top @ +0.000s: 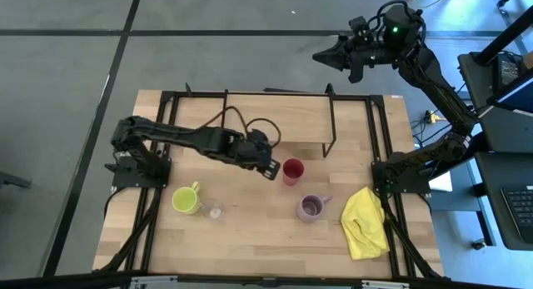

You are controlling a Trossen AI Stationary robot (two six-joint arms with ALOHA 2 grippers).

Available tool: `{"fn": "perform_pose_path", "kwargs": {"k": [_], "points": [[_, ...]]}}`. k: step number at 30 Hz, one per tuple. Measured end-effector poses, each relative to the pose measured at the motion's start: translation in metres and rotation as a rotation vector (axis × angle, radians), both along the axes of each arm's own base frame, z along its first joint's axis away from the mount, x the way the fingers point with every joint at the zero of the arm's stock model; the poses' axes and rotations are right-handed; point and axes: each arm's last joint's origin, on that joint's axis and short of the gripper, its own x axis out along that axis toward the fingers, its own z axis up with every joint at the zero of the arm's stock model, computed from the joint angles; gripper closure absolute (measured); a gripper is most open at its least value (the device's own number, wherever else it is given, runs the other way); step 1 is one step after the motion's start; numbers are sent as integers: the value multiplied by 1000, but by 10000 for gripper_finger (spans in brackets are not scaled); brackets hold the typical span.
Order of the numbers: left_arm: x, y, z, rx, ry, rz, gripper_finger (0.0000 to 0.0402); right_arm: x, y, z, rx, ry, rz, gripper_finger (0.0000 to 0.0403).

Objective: Stack small to large cups/mugs on shelf
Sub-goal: Put the pink cup on the shelf

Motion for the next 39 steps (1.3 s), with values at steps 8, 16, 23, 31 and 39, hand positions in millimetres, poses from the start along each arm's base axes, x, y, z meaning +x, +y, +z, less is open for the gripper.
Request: {"fn": "perform_pose_path", "kwargs": {"k": [8,16,23,31,39], "points": [[30,-11,-26,-17,38,-3,313,1,0,-4,92,35,-46,389],[49,-17,-40,-31,-40,48,313,0,1,-6,117,55,-3,389],[60,-3,-45,-34,-98,118,312,0,1,-10,140,87,-4,388],[67,1,-60,-60,-73,144,309,0,2,-11,109,92,0,388],[65,5,-63,-50,-36,164,308,0,2,-11,67,93,4,388]]}}
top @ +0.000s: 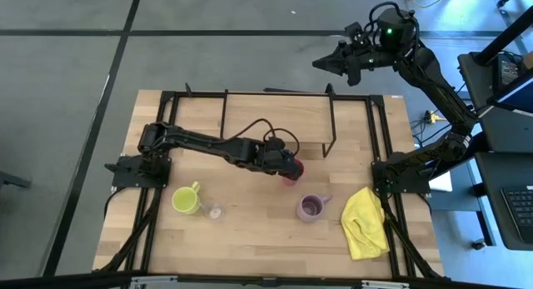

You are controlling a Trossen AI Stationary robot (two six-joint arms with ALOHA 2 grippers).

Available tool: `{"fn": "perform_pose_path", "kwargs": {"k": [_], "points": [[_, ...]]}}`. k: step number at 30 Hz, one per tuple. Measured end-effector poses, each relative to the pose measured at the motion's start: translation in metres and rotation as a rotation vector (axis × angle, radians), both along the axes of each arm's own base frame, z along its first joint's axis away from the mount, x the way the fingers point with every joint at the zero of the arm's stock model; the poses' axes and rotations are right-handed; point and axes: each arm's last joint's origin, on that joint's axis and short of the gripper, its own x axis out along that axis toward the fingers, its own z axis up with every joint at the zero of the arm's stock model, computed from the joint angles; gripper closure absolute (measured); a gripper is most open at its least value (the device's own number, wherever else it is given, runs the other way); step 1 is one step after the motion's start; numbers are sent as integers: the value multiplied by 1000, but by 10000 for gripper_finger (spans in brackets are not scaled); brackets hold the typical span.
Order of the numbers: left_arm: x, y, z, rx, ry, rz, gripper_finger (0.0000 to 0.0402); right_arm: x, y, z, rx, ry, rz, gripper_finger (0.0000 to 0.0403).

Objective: Stack small to large cups/mugs on shelf
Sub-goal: Put the pink cup on the shelf

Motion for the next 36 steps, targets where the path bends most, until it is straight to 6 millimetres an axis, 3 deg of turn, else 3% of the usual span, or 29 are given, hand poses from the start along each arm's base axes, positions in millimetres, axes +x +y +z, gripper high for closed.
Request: {"fn": "perform_pose_path", "kwargs": {"k": [8,29,36], "points": [[0,2,0,13,4,3,307,0,0,0,-6,1,1,388],[8,2,-25,11,80,-33,305,0,0,-1,-1,7,-11,388],[8,2,-24,15,83,-39,305,-1,-1,-3,10,31,-34,388]]}}
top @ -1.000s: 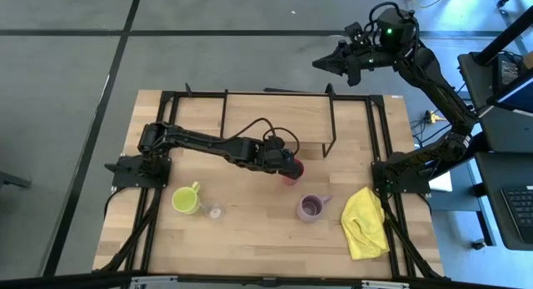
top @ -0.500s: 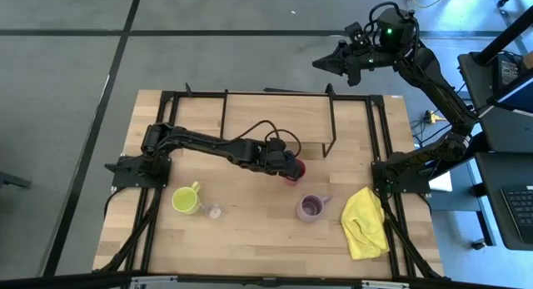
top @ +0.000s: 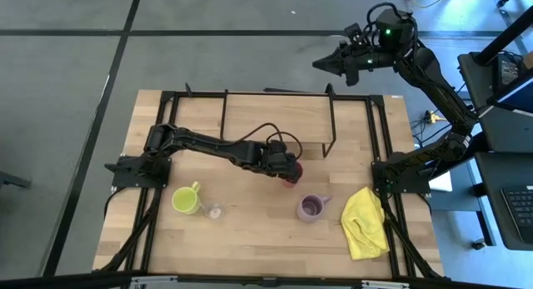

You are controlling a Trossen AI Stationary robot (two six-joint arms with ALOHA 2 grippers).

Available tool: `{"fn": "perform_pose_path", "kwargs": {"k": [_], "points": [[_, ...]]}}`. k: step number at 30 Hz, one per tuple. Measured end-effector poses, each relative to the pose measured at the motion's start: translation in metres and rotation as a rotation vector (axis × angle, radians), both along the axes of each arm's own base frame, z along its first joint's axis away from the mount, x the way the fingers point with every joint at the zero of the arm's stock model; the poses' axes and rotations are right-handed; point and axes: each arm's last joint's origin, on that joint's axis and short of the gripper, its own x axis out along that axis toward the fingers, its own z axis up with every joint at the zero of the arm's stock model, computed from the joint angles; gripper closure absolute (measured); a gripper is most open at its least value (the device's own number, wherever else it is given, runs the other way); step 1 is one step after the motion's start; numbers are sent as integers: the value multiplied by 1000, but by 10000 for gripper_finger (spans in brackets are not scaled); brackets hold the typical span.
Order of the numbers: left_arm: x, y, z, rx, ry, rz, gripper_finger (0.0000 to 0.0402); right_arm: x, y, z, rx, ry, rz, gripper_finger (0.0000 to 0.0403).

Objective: Stack small to large cups/mugs on shelf
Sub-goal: Put the pink cup on the shelf

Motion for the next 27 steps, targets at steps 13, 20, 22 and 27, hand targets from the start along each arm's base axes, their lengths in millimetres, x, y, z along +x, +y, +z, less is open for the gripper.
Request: {"fn": "perform_pose_path", "kwargs": {"k": [13,20,22,27], "points": [[-1,0,-1,20,24,-47,394,0,0,-1,-14,14,-7,389],[-5,-3,9,10,7,-63,398,0,0,-1,-15,14,-7,389],[-10,-3,24,11,-14,-65,399,0,0,-1,-15,14,-8,389],[-39,-5,82,81,47,-69,399,0,-1,-2,-23,18,-31,389]]}}
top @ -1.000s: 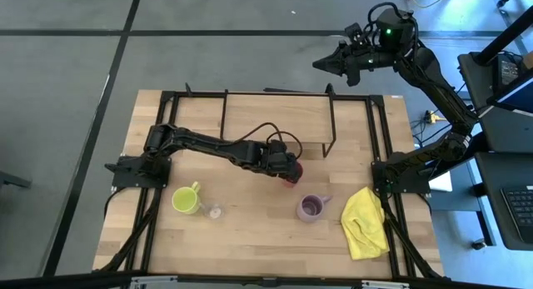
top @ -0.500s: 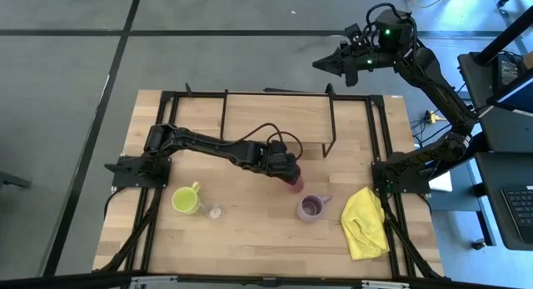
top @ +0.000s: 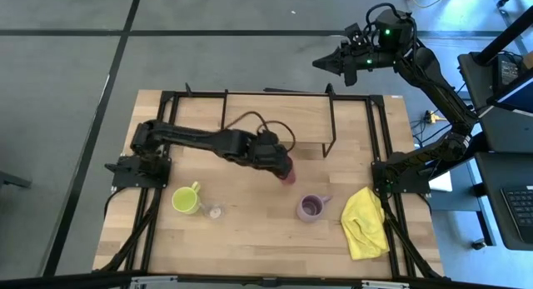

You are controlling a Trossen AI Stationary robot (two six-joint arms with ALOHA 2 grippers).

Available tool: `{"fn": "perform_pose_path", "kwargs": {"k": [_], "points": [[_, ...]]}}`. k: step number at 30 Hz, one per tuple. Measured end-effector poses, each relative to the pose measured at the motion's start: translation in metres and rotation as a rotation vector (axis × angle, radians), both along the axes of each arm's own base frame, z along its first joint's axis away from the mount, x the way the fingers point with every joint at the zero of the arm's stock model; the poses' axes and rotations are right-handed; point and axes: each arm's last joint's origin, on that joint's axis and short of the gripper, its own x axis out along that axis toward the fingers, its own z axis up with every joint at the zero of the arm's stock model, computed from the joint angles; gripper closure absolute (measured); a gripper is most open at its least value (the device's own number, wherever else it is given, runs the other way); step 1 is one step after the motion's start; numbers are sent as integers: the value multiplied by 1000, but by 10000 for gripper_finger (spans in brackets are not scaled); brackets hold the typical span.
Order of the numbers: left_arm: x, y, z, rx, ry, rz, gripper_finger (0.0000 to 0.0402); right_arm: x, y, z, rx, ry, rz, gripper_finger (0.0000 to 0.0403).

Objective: Stack small to large cups/mugs on shelf
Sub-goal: Put the pink cup on the shelf

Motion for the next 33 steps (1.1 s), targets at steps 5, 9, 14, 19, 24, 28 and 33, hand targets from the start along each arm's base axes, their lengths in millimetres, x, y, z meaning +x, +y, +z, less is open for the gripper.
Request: {"fn": "perform_pose_path", "kwargs": {"k": [5,9,14,19,24,28,33], "points": [[-42,8,70,131,96,52,400,0,0,0,-19,1,2,389],[-59,28,103,228,77,86,401,0,0,0,-22,3,-10,389],[-75,70,120,288,88,138,401,0,0,0,-22,3,-11,389],[-81,110,114,273,170,146,401,-1,0,-3,-5,28,-12,389],[-84,138,99,201,243,154,401,-2,1,-7,0,68,-5,389],[-83,142,86,147,281,142,401,-2,1,-8,-7,72,-3,389],[-84,146,70,99,330,171,401,-2,0,-8,-27,83,-47,389]]}}
